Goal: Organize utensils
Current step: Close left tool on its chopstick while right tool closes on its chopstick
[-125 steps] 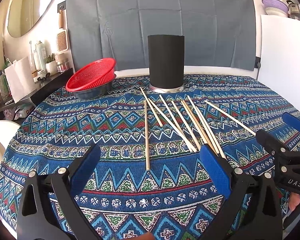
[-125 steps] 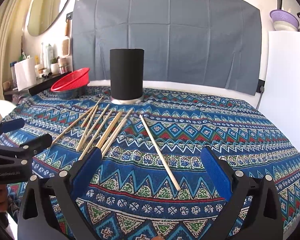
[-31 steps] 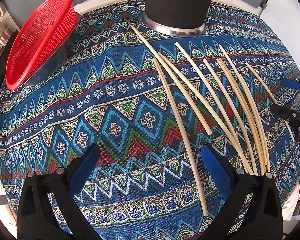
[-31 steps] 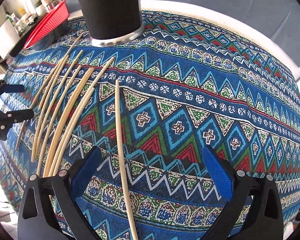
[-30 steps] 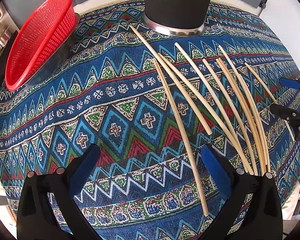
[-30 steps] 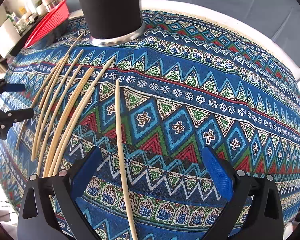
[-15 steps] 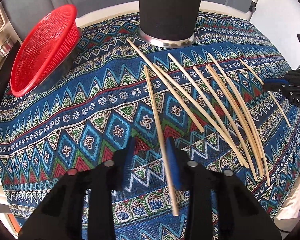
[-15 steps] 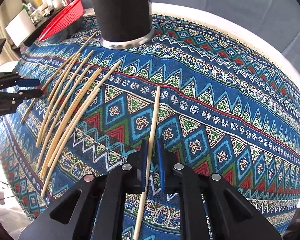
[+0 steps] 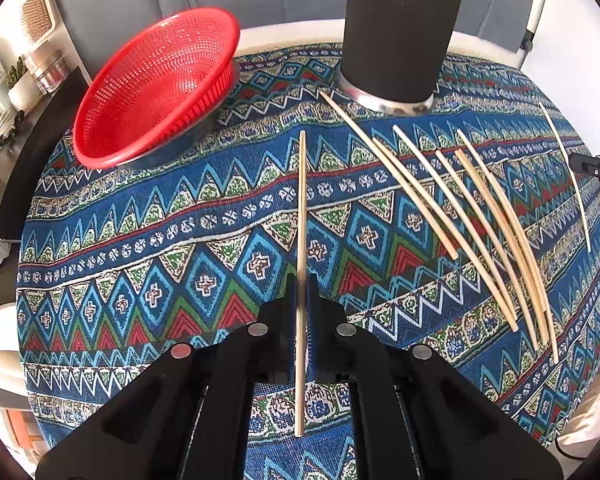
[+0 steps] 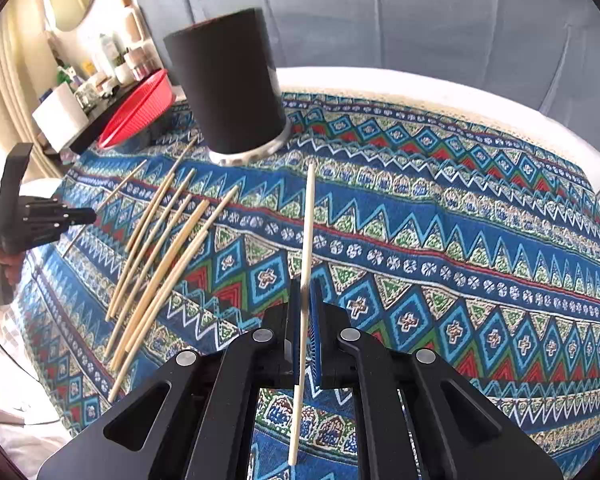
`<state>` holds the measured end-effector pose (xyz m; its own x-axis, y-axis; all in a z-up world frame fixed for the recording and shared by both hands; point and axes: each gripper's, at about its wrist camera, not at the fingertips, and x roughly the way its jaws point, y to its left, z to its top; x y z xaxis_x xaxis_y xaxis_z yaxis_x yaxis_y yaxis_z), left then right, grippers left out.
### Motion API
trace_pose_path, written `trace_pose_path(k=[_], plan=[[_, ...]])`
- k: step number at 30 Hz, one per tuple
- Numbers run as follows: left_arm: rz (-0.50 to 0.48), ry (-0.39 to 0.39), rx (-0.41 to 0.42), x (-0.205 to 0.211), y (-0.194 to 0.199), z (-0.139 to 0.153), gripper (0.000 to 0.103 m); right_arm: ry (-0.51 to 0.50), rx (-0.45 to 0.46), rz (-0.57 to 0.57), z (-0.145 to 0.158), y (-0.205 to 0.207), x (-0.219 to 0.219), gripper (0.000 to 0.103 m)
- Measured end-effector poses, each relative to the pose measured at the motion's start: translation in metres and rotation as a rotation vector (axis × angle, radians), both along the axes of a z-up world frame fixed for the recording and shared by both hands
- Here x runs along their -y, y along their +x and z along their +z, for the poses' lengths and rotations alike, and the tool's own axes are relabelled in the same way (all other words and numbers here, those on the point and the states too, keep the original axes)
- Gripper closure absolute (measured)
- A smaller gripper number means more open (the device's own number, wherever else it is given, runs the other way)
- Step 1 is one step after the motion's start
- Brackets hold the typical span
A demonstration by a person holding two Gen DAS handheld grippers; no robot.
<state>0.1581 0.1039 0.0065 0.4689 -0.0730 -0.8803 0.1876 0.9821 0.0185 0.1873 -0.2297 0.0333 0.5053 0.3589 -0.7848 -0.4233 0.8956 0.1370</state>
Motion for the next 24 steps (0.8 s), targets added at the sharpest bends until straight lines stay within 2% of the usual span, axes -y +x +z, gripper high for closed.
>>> trace_pose_path(k=[6, 9, 10, 12, 13, 14, 16, 19, 22, 24], plan=[[0.032, -0.027, 0.106, -0.009, 0.002, 0.041, 0.098, 0.070, 0.097, -0.011, 0.041, 0.002, 0.010, 0.099], [0.041, -0.055, 0.132, -0.015, 0.005, 0.057, 0.098, 0.053, 0.059, 0.009, 0.038, 0.008, 0.001, 0.096], [0.040, -0.056, 0.145, -0.015, 0.004, 0.062, 0.098, 0.033, 0.029, 0.003, 0.033, 0.012, -0.003, 0.093], [0.040, -0.065, 0.170, -0.017, 0.004, 0.072, 0.098, -0.031, -0.028, 0.009, 0.016, 0.020, -0.013, 0.079], [0.040, -0.071, 0.181, -0.018, 0.004, 0.077, 0.098, -0.073, -0.040, 0.002, 0.009, 0.024, -0.017, 0.064], [0.040, -0.076, 0.190, -0.019, 0.003, 0.081, 0.098, -0.115, -0.042, -0.007, 0.001, 0.025, -0.021, 0.062], [0.043, -0.081, 0.212, -0.020, 0.003, 0.088, 0.098, -0.183, -0.052, -0.013, -0.011, 0.028, -0.026, 0.062], [0.045, -0.102, 0.241, -0.019, 0.004, 0.097, 0.098, -0.211, -0.094, -0.010, -0.025, 0.033, -0.027, 0.066], [0.047, -0.117, 0.264, -0.022, 0.004, 0.106, 0.098, -0.270, -0.108, -0.012, -0.035, 0.035, -0.031, 0.075], [0.050, -0.128, 0.278, -0.023, 0.005, 0.110, 0.098, -0.268, -0.107, -0.009, -0.037, 0.034, -0.031, 0.077]])
